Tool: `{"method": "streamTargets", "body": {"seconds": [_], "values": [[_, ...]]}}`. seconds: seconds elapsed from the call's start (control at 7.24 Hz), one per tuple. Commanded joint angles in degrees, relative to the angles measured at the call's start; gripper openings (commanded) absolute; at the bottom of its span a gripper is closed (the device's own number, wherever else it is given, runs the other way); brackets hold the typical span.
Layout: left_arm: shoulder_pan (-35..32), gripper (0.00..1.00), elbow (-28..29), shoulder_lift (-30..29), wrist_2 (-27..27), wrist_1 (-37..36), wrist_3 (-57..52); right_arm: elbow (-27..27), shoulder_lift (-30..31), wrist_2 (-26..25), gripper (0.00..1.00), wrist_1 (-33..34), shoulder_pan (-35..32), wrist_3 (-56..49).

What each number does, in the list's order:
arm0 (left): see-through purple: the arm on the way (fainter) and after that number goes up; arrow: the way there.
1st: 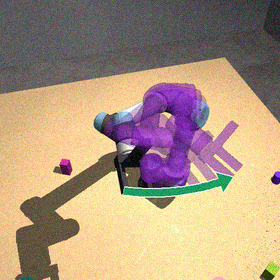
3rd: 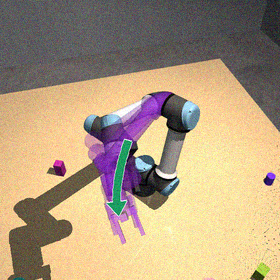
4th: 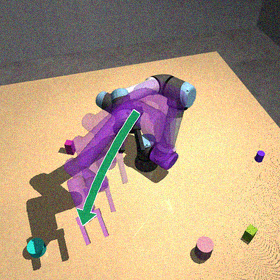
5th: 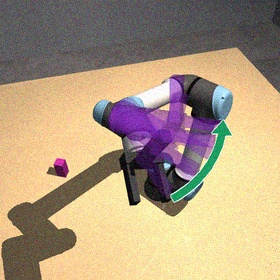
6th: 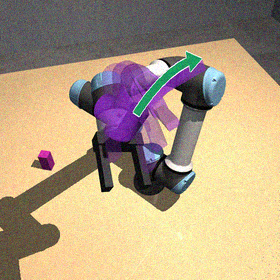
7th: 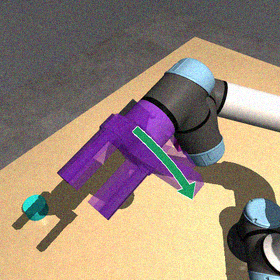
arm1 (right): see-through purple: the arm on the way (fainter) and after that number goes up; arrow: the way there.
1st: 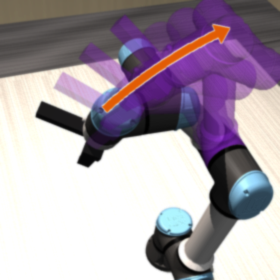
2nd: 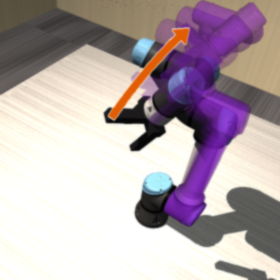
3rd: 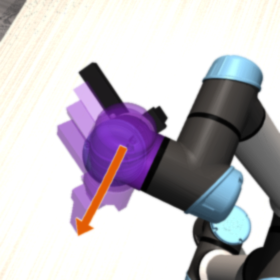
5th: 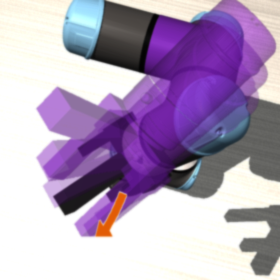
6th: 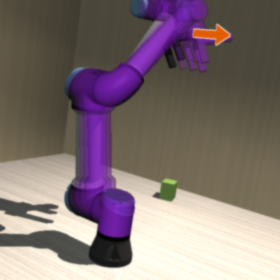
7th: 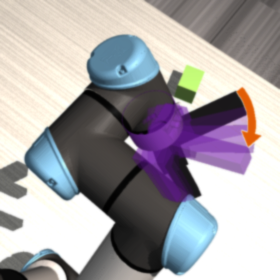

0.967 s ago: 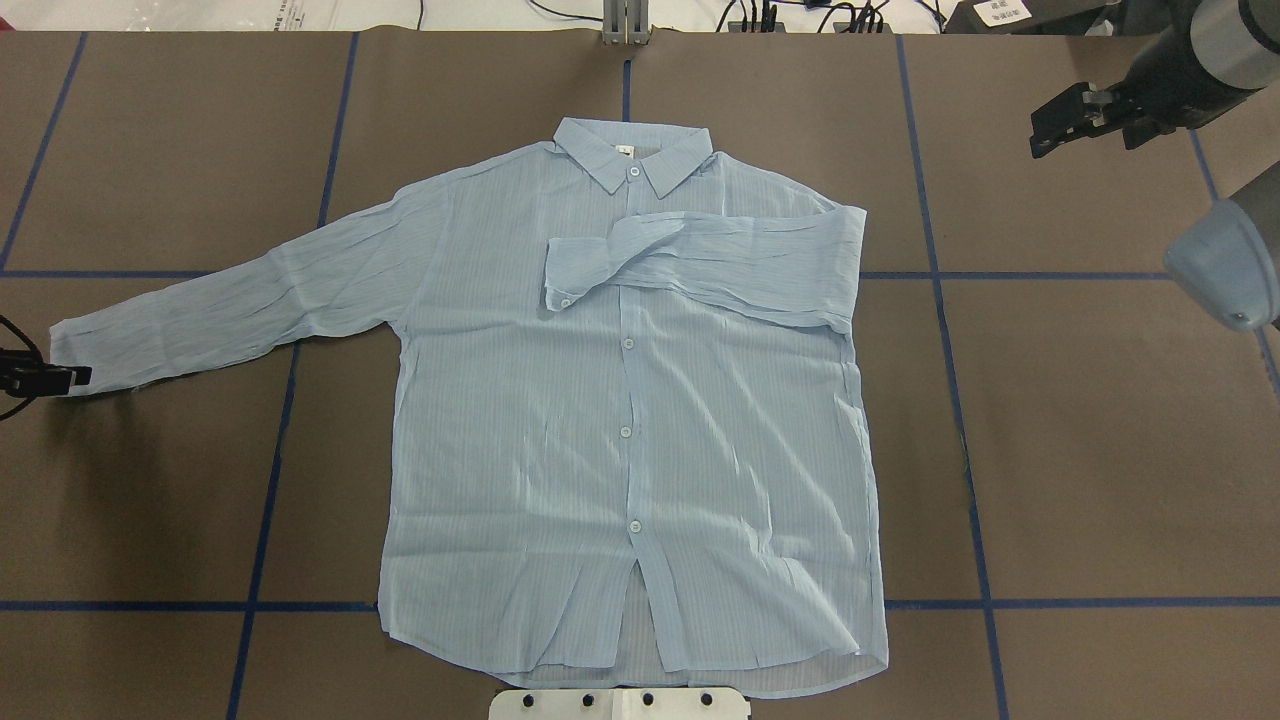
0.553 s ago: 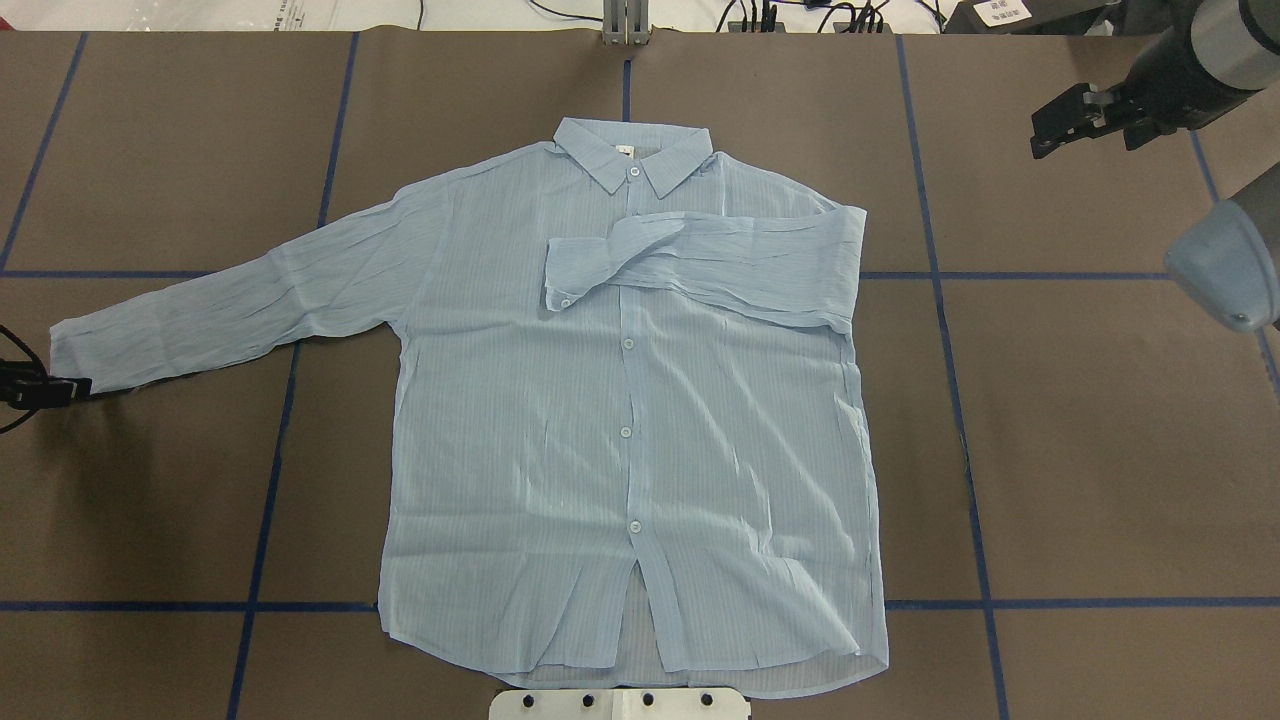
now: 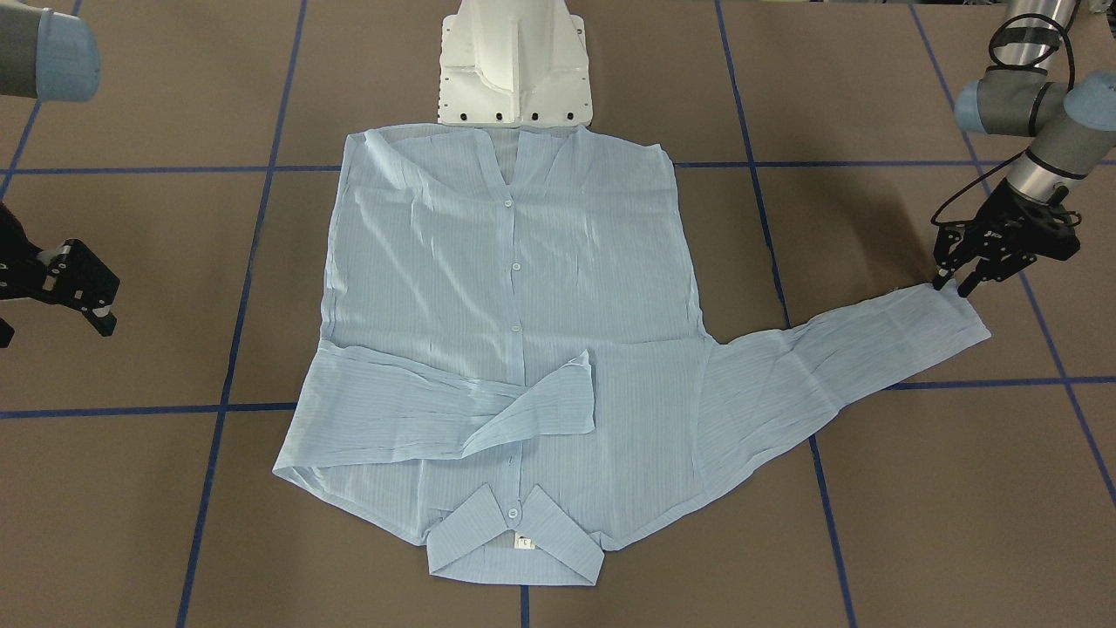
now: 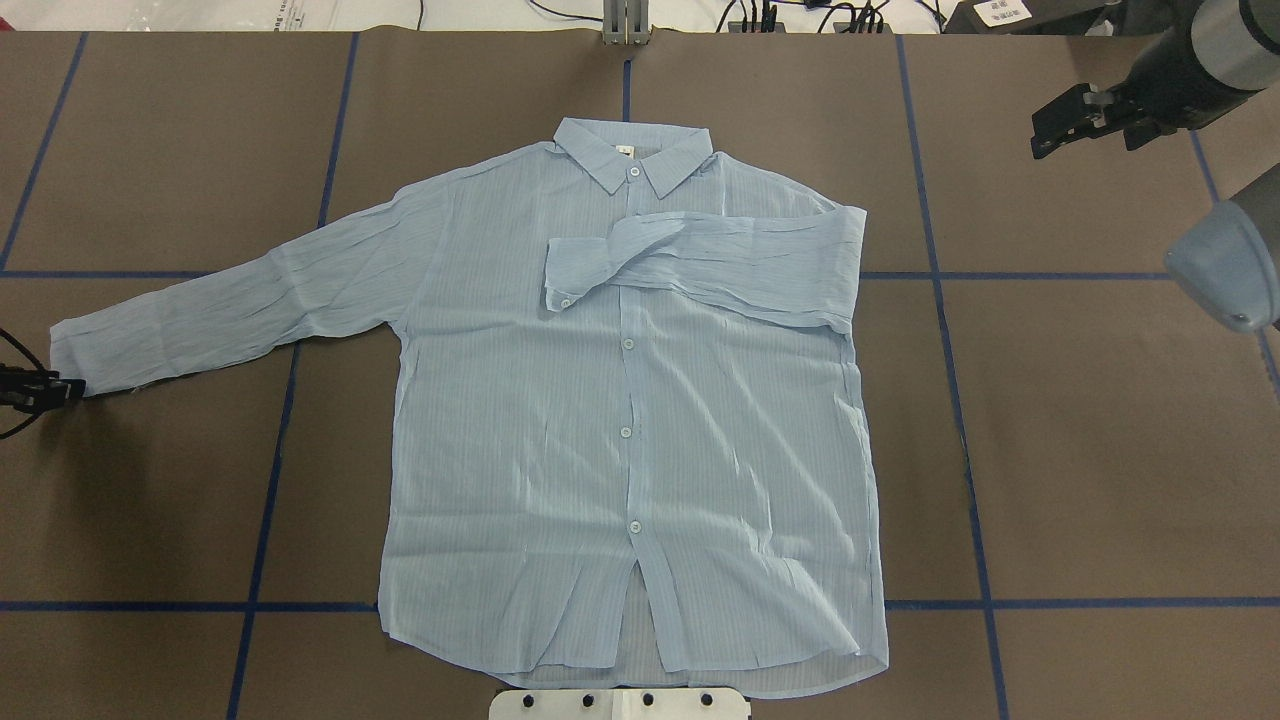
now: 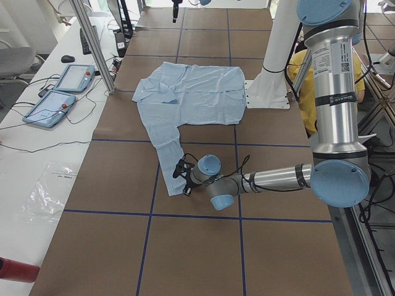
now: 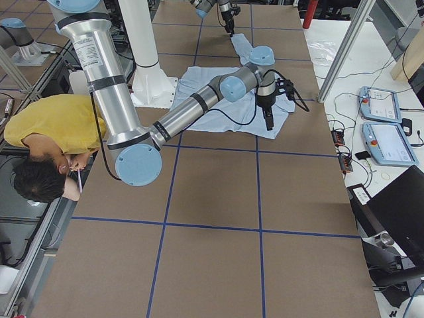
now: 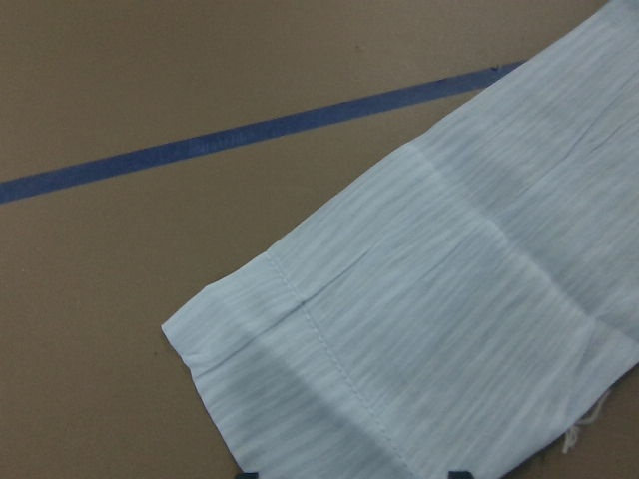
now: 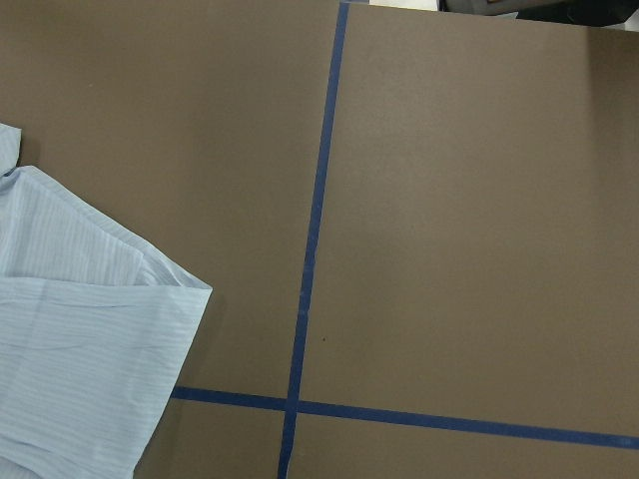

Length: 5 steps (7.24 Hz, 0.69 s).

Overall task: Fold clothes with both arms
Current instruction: 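Lower the left gripper and grasp the cuff of the other sleeve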

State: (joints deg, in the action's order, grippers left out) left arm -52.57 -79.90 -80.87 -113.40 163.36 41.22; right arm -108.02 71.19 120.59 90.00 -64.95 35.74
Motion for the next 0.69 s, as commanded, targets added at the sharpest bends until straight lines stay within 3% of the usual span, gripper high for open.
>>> {"method": "streamTargets", "body": {"seconds": [0.0, 0.28, 0.55], "values": [[0.01, 0.0, -0.43, 0.27, 0.02, 0.29, -0.17, 0.0, 0.0, 0.0, 1.0, 0.0, 0.0, 0.12], [-0.51, 0.0, -2.79, 0.45, -0.68, 0.29, -0.43, -0.52, 0.0, 0.0, 1.0, 0.0, 0.0, 0.55], [-1.83, 0.0, -10.85, -0.94, -0.6, 0.12, 0.35, -0.97, 0.09, 0.09, 1.0, 0.0, 0.0, 0.73]]}}
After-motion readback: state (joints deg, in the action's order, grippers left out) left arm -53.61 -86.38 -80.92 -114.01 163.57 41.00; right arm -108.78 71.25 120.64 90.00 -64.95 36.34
